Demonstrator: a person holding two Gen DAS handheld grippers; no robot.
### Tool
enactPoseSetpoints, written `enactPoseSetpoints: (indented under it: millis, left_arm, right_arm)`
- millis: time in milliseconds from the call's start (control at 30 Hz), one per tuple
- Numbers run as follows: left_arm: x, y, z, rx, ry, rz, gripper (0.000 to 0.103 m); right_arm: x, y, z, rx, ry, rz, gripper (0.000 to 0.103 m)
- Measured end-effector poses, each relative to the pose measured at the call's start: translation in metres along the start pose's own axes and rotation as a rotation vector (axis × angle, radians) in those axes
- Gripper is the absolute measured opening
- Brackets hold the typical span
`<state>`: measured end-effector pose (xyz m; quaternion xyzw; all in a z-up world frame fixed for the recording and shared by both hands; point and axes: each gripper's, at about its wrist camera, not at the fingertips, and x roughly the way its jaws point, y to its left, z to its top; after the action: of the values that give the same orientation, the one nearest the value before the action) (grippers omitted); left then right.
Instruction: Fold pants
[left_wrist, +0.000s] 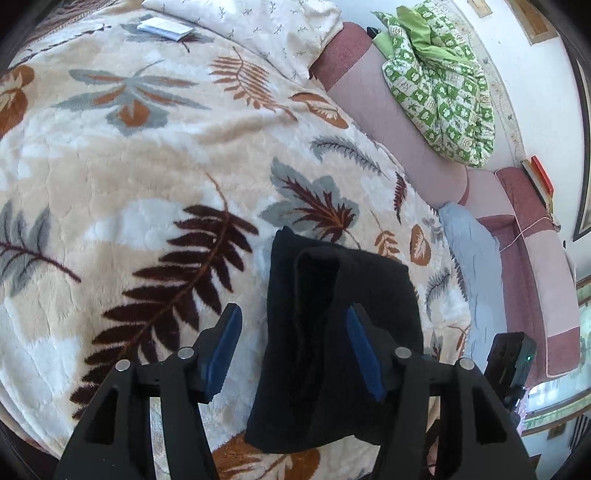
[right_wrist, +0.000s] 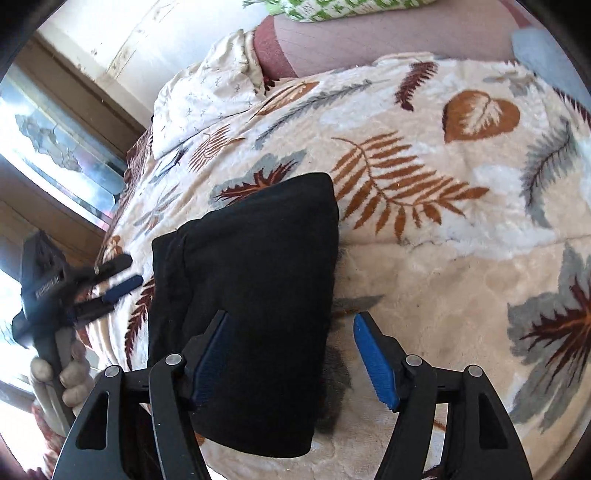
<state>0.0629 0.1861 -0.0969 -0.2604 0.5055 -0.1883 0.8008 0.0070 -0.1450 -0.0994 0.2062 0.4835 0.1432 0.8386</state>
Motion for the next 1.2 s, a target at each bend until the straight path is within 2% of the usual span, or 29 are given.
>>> enactPoseSetpoints:
  millis: [67, 133, 233, 300, 433, 467, 533, 600, 667, 733, 900, 1000, 1200]
  left_arm:
    - [0.011, 0.003, -0.007, -0.016, 0.035, -0.005, 0.058]
    - [0.021, 0.0, -0.014, -0.023, 0.067, -0.045, 0.058]
    - [0.033, -0.011, -0.025, 0.015, 0.093, -0.061, 0.059]
    - [0.039, -0.014, -0.028, 0.031, 0.093, -0.051, 0.069]
    - [0.046, -0.014, -0.027, 0.024, 0.077, -0.078, 0.075]
    - [0.048, -0.018, -0.028, 0.047, 0.076, -0.067, 0.074]
    - [0.049, -0.027, -0.03, 0.103, 0.073, -0.041, 0.057]
    - [0.048, -0.03, -0.03, 0.112, 0.075, -0.04, 0.045]
    - [0.044, -0.033, -0.028, 0.113, 0.062, -0.045, 0.042]
    - [0.04, -0.04, -0.026, 0.12, 0.045, -0.049, 0.041]
    - [0.044, -0.068, -0.009, 0.145, 0.012, -0.071, 0.041]
    - [0.058, -0.089, 0.011, 0.15, 0.017, -0.092, 0.041]
    - [0.111, -0.127, 0.039, 0.207, 0.041, -0.041, 0.042]
  right_arm:
    - [0.005, -0.002, 0.001, 0.013, 0.006, 0.028, 0.073]
    - [0.011, -0.003, 0.005, 0.022, 0.011, 0.062, 0.073]
    - [0.021, -0.002, 0.011, 0.034, 0.021, 0.11, 0.076]
    - [0.028, -0.004, 0.016, 0.042, 0.03, 0.129, 0.078]
    - [0.051, -0.016, 0.02, 0.107, 0.081, 0.202, 0.08]
    - [0.056, -0.02, 0.019, 0.134, 0.08, 0.225, 0.08]
    - [0.057, -0.022, 0.019, 0.161, 0.066, 0.243, 0.079]
    - [0.053, -0.014, 0.02, 0.137, 0.065, 0.225, 0.061]
    - [0.046, -0.004, 0.022, 0.089, 0.054, 0.204, 0.045]
    - [0.036, 0.008, 0.025, 0.035, 0.041, 0.191, 0.039]
    - [0.01, 0.023, 0.047, -0.045, -0.036, 0.143, 0.038]
    - [-0.002, 0.009, 0.068, -0.04, -0.068, 0.125, 0.038]
    - [0.001, -0.034, 0.108, 0.027, -0.096, 0.068, 0.038]
